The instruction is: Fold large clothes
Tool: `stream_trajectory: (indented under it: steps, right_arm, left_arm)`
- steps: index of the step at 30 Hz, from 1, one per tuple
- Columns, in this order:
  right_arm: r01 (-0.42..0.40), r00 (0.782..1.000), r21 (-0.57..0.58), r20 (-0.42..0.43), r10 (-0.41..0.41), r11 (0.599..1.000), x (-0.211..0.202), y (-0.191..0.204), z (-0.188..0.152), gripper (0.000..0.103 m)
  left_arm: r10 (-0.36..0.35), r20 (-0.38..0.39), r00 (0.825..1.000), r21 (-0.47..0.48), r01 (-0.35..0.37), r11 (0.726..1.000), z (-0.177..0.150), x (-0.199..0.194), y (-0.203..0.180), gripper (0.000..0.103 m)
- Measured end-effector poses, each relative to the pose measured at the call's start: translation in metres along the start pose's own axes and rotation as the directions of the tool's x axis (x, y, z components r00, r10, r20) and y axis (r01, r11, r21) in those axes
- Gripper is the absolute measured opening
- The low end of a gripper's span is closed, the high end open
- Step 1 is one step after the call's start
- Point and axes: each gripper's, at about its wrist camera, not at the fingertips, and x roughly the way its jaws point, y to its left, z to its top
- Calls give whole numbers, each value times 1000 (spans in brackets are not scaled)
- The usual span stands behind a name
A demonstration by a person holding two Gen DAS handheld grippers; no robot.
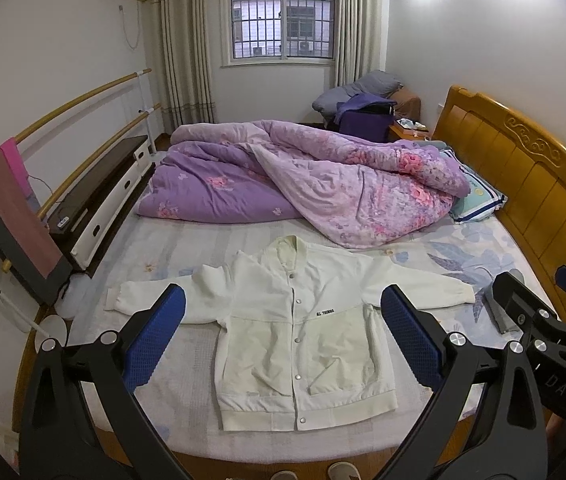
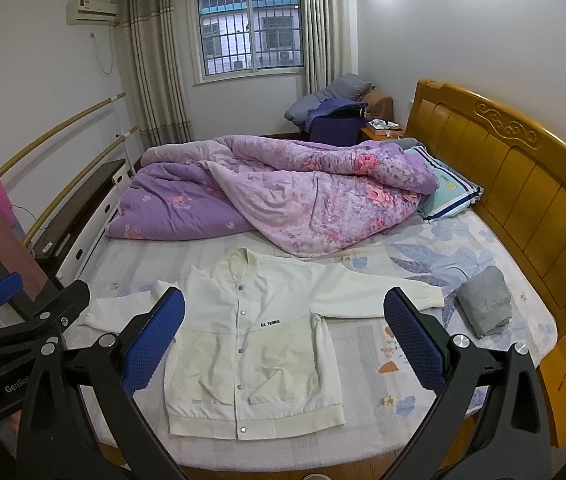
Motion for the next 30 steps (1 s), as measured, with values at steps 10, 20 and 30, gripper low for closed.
stream_trajectory:
  steps: [10, 20, 30]
  right_arm:
    - [16, 1000, -1, -2, -16, 1000, 1, 11, 0, 96]
    - [37, 999, -2, -5, -37, 999, 2, 16, -1, 96]
    - [81, 997, -9, -3, -81, 997, -3, 22, -4, 96]
  left_arm:
    - [-9, -5, 1000, -2, 9, 1000, 3, 4, 6, 98]
    - [-14, -8, 1000, -1, 14, 1000, 3, 4, 5, 98]
    - [-40, -15, 999, 2, 40, 999, -4, 1, -5, 98]
